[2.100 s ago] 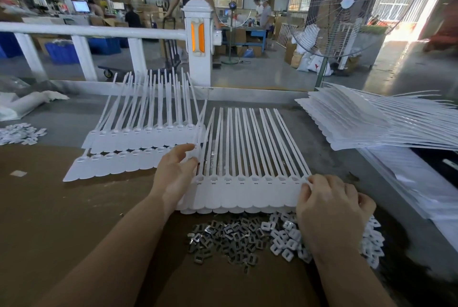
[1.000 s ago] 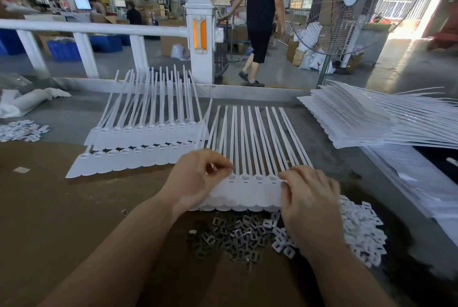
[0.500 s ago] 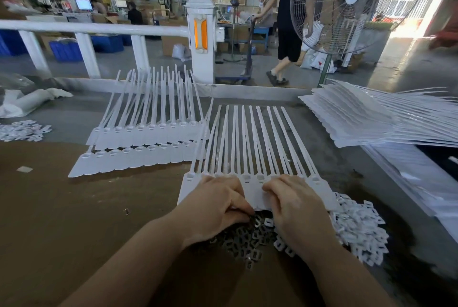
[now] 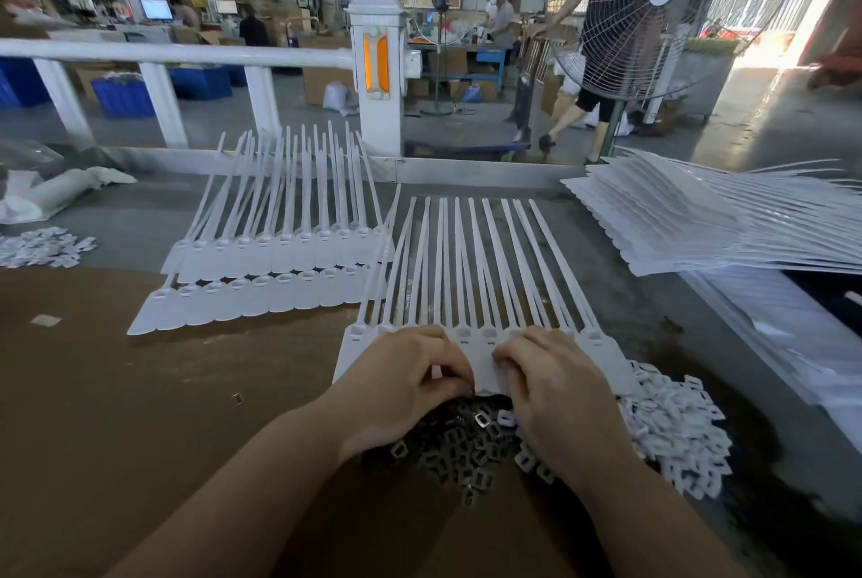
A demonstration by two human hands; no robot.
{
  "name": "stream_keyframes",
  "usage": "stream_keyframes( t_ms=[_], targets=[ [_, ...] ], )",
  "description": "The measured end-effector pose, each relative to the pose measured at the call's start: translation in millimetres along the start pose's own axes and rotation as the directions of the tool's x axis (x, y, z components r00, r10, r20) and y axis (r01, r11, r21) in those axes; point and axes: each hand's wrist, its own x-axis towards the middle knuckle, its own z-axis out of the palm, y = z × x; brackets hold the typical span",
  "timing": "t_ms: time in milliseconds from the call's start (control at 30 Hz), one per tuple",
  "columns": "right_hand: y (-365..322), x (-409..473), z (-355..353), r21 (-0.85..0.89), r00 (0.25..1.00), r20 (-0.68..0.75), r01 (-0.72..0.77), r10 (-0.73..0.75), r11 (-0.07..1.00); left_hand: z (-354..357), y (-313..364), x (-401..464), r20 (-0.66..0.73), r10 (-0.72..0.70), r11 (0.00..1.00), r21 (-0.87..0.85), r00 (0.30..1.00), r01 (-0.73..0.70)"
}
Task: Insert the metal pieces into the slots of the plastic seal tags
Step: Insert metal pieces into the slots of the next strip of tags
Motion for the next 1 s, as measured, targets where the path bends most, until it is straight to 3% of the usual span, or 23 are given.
stream_keyframes(
  t_ms=[233,367,467,567,667,800,900,1000],
  targets=[
    [-1.0,0.5,-0.9,-0.010,1.000,0.006,-0.002,0.003,1.000,-6.9,-3.1,3.2,-0.157,-0.160,0.986,-0.062,0.974,0.152],
    [-1.6,0.3,-1.1,0.003,1.000,-0.013,0.000,0.000,1.000,-22.4,-18.9,6.0,-0.310,-0.339,0.923,-0.294,0.888,0.249],
    [-2.0,0.9,-1.0,-0.006,1.000,-0.014,0.003,-0.003,1.000,-27.7,-31.2,2.6,-0.324,-0.461,0.844,-0.450,0.826,0.294],
    [-1.6,0.7,-0.6,-0.001,1.000,-0.007,0.005,-0.005,1.000,-24.1,-36.8,-0.8,-0.331,-0.529,0.795,-0.516,0.782,0.319],
    [-1.4,-0.1,-1.8,0.001,1.000,-0.007,0.001,-0.001,1.000,-22.3,-38.9,-1.1,-0.392,-0.514,0.827,-0.463,0.763,0.319],
    [-1.6,0.3,-3.1,0.010,1.000,0.003,0.000,0.000,1.000,-26.4,-35.5,-3.9,-0.352,-0.448,0.862,-0.414,0.822,0.292],
    [-0.9,0.4,-2.5,0.012,1.000,0.005,-0.002,0.002,1.000,-31.3,-31.5,-6.7,-0.204,-0.351,0.909,-0.310,0.914,0.280],
    [-0.4,-0.2,-2.1,0.012,1.000,-0.001,-0.003,0.003,1.000,-33.0,-31.2,-7.9,-0.093,-0.294,0.946,-0.169,0.951,0.276]
  ],
)
